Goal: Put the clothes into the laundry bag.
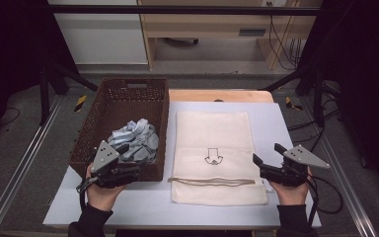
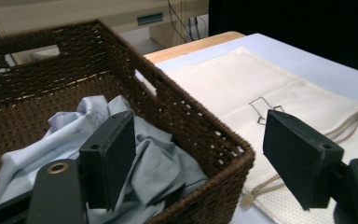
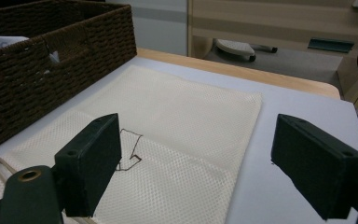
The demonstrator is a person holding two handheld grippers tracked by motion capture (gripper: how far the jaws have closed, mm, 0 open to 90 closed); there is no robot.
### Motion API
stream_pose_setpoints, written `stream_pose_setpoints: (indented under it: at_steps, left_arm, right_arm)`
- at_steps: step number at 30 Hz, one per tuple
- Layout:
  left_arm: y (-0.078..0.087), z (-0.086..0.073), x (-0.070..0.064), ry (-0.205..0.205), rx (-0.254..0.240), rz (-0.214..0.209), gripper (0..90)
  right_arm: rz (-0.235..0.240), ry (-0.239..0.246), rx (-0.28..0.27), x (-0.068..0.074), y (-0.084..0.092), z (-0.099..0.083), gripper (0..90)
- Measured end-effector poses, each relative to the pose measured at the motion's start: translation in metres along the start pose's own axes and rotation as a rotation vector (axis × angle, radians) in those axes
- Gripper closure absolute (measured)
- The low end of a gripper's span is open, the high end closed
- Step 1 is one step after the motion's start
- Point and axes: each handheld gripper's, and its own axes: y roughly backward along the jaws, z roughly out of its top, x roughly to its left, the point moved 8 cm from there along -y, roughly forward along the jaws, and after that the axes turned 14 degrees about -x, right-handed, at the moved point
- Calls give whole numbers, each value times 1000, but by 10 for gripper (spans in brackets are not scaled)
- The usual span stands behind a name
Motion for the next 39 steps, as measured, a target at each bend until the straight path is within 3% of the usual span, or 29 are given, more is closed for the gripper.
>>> stream_pose_setpoints:
  at_steps: [5,20,23,26,30,38,39]
  left_arm:
    - [-1,2,-10,-15,-7,-13,258]
    - [-12,3,-56,-16,0,-110,347]
    - [-17,0,-68,-10,11,-145,382]
    - [-25,-8,-84,-32,41,-174,409]
    - [-32,-14,-94,-23,63,-199,440]
    - [-54,-31,-119,-53,130,-236,597]
    - [-57,-35,-122,-54,134,-230,657]
  right_arm:
    - [6,0,1,2,0,1,164]
    - [77,30,12,31,-9,3,185]
    - [91,27,12,37,-9,4,188]
    - [115,13,15,42,-12,3,211]
    - [125,21,39,46,-15,-2,222]
    - [164,33,75,54,-20,-10,268]
    - [169,35,88,55,-21,-14,280]
